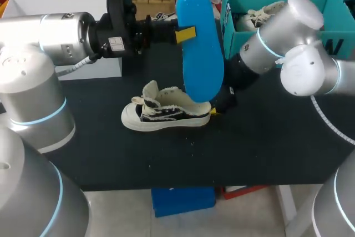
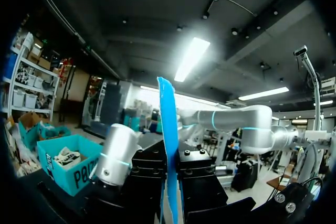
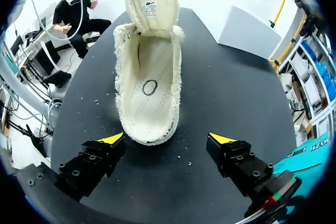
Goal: Take the shoe out of the shoebox, open the shoe tongue, remove and reinsert the insole, then place the shoe into the shoebox
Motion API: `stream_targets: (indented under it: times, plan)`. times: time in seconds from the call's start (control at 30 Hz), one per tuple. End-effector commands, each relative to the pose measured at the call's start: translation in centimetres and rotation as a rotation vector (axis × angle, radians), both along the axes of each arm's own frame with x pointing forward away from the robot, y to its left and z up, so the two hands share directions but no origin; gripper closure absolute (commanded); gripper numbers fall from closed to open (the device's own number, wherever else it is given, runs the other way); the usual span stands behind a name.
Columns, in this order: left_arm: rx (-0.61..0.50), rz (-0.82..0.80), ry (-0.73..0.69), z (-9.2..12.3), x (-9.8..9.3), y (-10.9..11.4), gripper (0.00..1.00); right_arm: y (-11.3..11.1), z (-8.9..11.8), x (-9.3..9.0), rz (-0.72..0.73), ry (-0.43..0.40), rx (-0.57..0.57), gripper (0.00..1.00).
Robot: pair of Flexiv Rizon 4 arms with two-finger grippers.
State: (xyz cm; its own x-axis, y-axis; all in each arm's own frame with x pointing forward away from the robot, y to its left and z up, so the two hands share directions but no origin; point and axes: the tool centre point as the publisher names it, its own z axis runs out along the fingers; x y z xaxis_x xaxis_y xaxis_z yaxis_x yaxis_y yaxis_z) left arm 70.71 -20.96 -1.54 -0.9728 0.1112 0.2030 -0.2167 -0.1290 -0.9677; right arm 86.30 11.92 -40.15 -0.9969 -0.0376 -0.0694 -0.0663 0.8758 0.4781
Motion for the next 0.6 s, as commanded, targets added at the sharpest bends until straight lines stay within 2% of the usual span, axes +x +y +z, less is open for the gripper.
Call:
stream_targets:
  times: [0.03,0.3,0.6]
  plan:
    - [-0.001,0.006,-0.001,-0.1,0.0,-0.3,1.00,1.2,0.8,0.3,-0.009,-0.035,-0.340,0.00]
    - [-0.001,0.006,-0.001,-0.1,0.0,-0.3,1.00,2.5,1.4,1.0,0.013,-0.056,-0.450,0.00]
    - [-0.001,0.006,-0.001,-0.1,0.0,-0.3,1.00,4.3,2.5,1.5,0.028,-0.059,-0.508,0.00]
